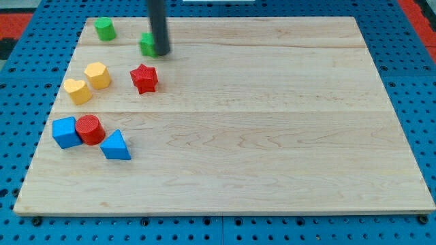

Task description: Move the arm away from the green star

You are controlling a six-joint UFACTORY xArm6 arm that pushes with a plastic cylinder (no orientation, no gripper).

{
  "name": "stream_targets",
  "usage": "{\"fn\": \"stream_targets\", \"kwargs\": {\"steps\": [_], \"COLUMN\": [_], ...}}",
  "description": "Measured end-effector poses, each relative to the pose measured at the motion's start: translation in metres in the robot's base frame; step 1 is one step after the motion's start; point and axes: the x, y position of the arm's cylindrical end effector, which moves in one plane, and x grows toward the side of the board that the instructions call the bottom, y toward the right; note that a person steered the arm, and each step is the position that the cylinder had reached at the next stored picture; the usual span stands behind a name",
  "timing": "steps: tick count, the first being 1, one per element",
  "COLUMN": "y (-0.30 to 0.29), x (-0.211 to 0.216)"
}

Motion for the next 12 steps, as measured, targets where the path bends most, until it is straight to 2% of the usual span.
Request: {"fn": "stream_targets", "kwargs": {"steps": [1,4,5,7,12], "y": [-0.034,0.005,0.043,0.128,0.209], "x": [-0.016,-0.02,-0.003,0.001,0.001]}}
